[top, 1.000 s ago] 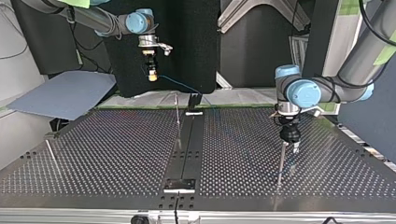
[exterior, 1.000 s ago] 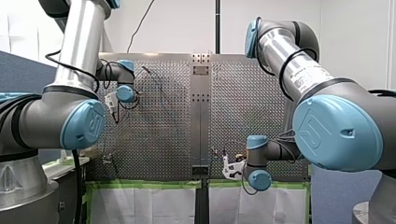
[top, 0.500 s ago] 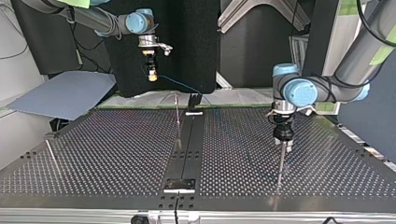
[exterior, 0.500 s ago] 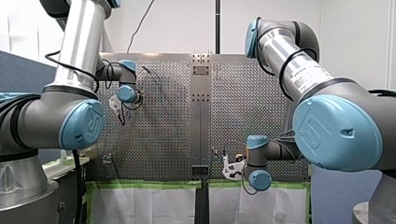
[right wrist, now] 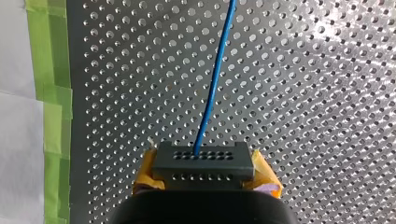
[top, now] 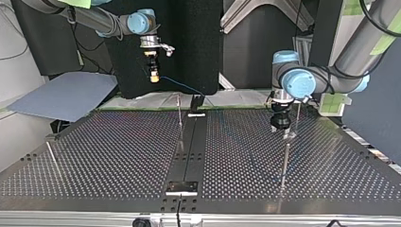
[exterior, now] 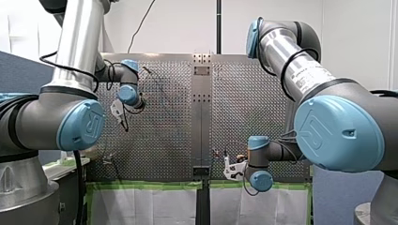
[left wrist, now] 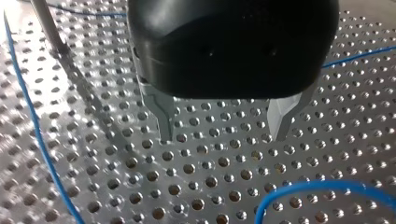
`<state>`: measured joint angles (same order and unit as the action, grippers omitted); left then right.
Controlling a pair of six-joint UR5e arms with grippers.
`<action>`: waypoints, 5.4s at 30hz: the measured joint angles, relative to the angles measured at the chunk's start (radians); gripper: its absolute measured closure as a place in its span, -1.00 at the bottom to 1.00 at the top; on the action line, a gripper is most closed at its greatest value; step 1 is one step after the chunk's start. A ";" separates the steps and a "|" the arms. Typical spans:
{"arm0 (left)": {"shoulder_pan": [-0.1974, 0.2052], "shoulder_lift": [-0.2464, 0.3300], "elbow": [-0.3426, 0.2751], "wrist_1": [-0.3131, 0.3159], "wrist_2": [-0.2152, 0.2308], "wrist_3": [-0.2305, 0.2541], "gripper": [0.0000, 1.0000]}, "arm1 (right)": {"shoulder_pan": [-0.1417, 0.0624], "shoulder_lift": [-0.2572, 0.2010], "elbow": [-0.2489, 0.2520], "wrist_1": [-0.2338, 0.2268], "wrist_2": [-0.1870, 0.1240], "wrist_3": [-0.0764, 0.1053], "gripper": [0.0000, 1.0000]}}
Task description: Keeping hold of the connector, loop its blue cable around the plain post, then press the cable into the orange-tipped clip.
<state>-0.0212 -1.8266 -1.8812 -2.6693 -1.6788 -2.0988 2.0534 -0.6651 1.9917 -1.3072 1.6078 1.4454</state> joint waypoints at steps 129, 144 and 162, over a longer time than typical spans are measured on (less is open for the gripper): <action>-0.114 0.312 0.369 -0.931 -0.194 0.424 -0.97 | -0.013 0.000 -0.021 0.062 -0.003 -0.024 1.00; -0.140 0.312 0.369 -0.855 -0.171 0.517 -0.97 | -0.014 0.000 -0.021 0.073 -0.005 -0.026 1.00; -0.287 0.196 0.369 -0.693 -0.229 0.679 -0.97 | -0.010 0.000 -0.021 0.087 -0.009 -0.026 1.00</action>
<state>-0.3083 -1.6304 -1.5121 -3.3619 -1.9073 -1.4200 2.0433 -0.6655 1.9706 -1.2205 1.5987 1.4198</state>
